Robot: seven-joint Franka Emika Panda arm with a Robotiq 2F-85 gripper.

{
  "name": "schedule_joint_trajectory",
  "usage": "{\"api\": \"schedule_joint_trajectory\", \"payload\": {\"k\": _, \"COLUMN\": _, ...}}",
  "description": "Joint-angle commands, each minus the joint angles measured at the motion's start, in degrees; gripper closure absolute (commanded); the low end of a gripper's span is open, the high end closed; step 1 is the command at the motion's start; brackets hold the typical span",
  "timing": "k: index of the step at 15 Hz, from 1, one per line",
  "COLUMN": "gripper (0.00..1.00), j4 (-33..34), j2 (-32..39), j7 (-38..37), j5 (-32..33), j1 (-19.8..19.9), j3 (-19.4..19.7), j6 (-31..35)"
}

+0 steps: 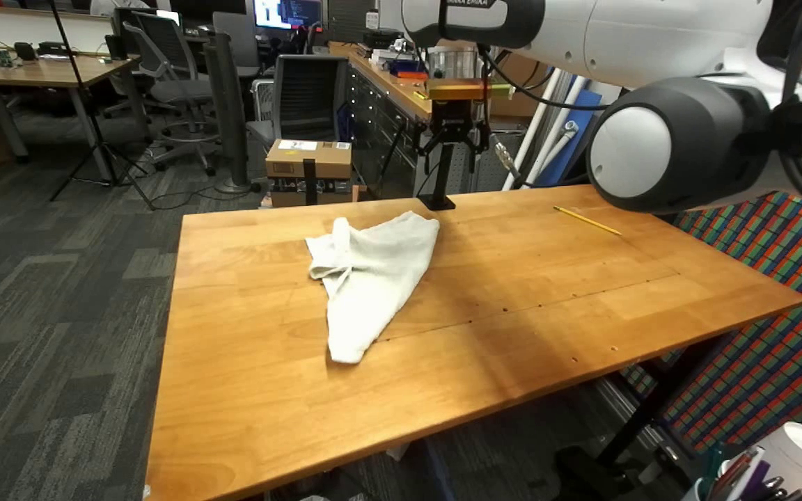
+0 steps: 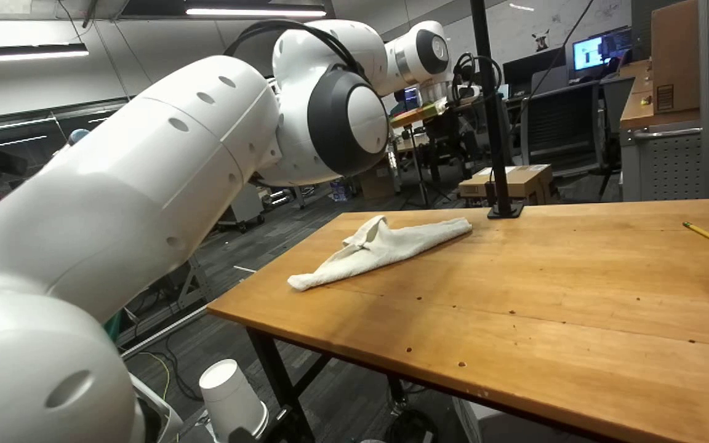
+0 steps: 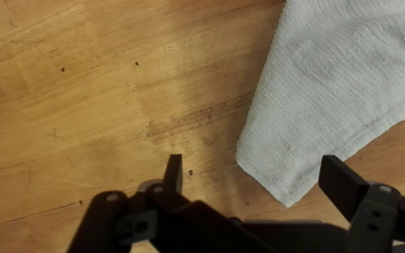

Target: Fold the white towel

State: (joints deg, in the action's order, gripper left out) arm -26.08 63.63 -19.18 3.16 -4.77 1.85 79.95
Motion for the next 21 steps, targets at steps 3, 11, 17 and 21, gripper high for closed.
{"api": "schedule_joint_trajectory", "payload": {"k": 3, "gripper": 0.00, "j4": 1.0, "j2": 3.2, "j7": 2.2, "j5": 0.0, "j1": -0.8, "j3": 0.4, "j6": -0.5}}
{"api": "schedule_joint_trajectory", "payload": {"k": 11, "gripper": 0.00, "j4": 1.4, "j2": 6.0, "j7": 3.6, "j5": -0.5, "j1": -2.2, "j3": -0.2, "j6": -2.5}}
{"api": "schedule_joint_trajectory", "payload": {"k": 17, "gripper": 0.00, "j4": 1.2, "j2": 5.8, "j7": 4.4, "j5": -3.1, "j1": -1.6, "j3": -2.5, "j6": -2.5}}
{"api": "schedule_joint_trajectory", "payload": {"k": 21, "gripper": 0.00, "j4": 0.9, "j2": 5.5, "j7": 4.9, "j5": -5.3, "j1": -0.7, "j3": -3.7, "j6": -1.2}}
